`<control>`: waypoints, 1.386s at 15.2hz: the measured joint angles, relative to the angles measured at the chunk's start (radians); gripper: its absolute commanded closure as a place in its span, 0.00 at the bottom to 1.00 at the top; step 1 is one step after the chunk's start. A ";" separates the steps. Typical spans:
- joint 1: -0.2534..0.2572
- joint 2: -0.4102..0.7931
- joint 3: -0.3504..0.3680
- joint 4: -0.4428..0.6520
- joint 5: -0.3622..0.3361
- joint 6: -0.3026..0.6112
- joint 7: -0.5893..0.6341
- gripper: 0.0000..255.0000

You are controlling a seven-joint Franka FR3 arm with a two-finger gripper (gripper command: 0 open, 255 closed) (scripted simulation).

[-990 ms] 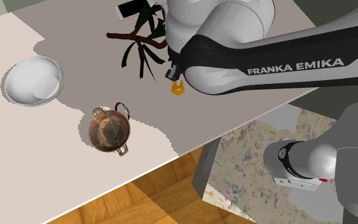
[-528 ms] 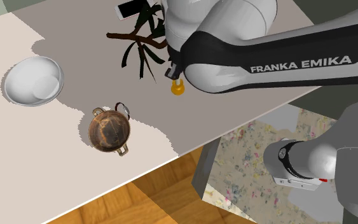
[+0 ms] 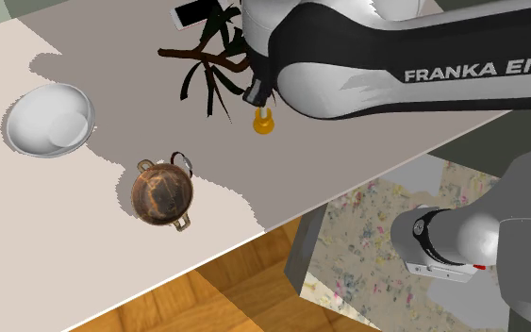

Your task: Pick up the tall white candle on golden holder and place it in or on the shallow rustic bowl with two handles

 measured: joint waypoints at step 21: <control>0.002 -0.076 0.017 0.215 -0.006 -0.290 0.011 1.00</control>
